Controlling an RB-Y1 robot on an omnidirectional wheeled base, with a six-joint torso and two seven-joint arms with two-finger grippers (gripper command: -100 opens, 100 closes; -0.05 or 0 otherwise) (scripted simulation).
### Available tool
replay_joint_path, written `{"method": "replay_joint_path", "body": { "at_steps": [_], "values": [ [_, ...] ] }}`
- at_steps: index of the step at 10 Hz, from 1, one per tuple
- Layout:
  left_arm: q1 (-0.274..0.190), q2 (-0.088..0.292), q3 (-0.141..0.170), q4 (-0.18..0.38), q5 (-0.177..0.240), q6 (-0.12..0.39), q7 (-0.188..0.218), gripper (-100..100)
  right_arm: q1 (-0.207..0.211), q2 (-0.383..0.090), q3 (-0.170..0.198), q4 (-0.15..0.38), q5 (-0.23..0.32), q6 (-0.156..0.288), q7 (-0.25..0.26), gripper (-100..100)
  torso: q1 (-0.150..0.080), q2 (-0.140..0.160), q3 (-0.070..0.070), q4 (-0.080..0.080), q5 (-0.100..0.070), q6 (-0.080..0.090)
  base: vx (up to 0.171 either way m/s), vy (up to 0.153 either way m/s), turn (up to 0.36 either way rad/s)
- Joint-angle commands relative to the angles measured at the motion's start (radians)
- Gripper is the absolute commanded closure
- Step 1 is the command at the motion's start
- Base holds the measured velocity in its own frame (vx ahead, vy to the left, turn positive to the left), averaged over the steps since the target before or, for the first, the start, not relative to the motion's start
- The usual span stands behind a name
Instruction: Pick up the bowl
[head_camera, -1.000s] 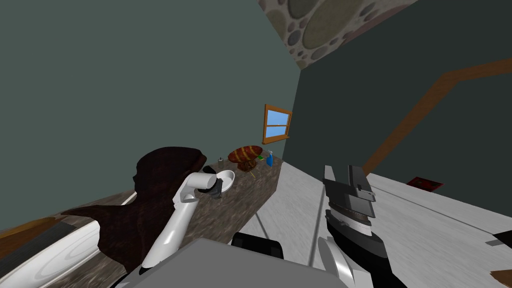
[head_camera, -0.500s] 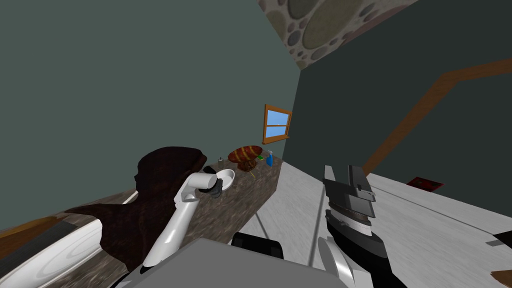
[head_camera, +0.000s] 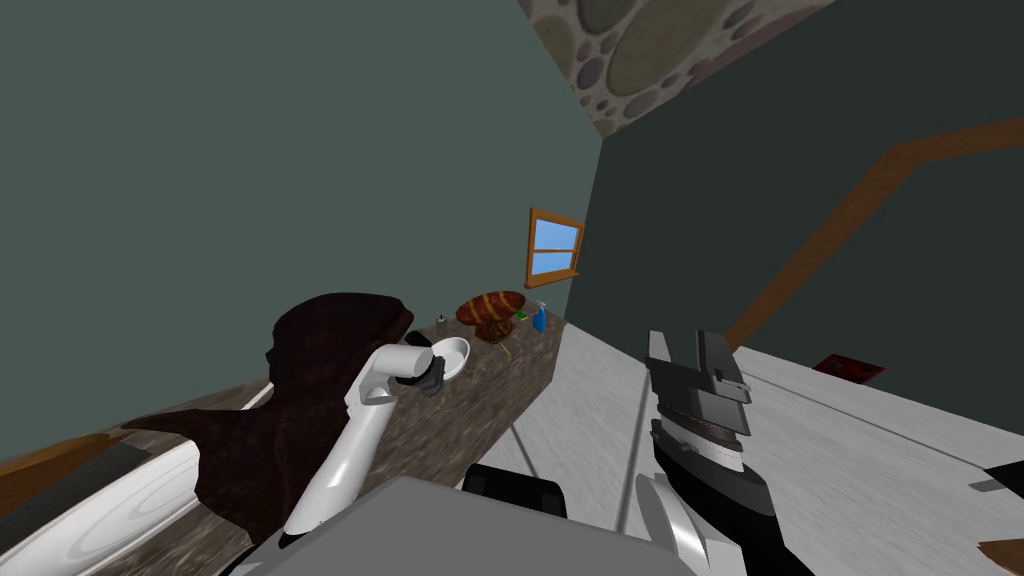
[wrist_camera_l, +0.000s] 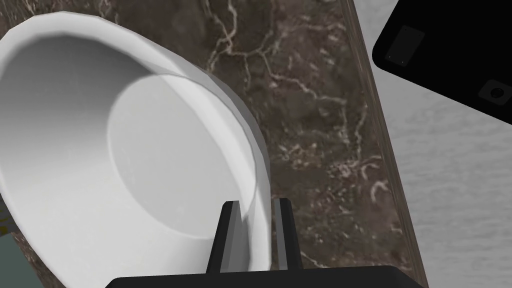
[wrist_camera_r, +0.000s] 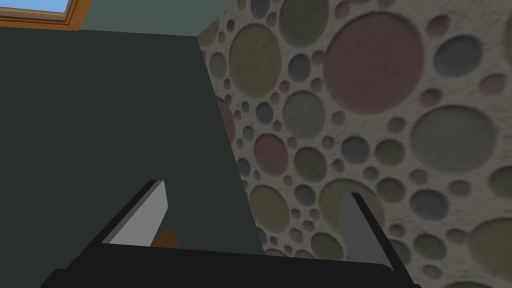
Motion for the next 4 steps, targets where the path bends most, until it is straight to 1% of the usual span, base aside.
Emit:
{"method": "replay_joint_path", "body": {
  "at_steps": [1, 2, 3, 4],
  "values": [
    [0.004, 0.003, 0.007, -0.037, 0.009, 0.035, 0.006, 100, 0.0, 0.0, 0.0, 0.0, 0.0, 0.0, 0.0, 0, 0.0, 0.0, 0.0, 0.0, 0.0, 0.0, 0.007, 0.009, -0.004],
    [0.004, 0.005, 0.009, -0.058, 0.012, 0.055, 0.01, 100, 0.0, 0.0, 0.0, 0.0, 0.0, 0.0, 0.0, 0, 0.0, 0.0, 0.0, 0.0, 0.0, 0.0, 0.005, 0.006, 0.004],
    [0.002, 0.004, 0.007, -0.041, 0.01, 0.04, 0.007, 100, 0.0, 0.0, 0.0, 0.0, 0.0, 0.0, 0.0, 0, 0.0, 0.001, 0.001, 0.0, 0.0, -0.001, 0.0, 0.0, 0.0],
    [0.002, 0.005, 0.007, -0.044, 0.01, 0.045, 0.007, 0, 0.0, 0.0, 0.0, 0.0, 0.0, 0.0, 0.0, 0, 0.0, 0.001, 0.001, 0.0, 0.0, -0.001, 0.0, 0.0, 0.0]
  ]
}}
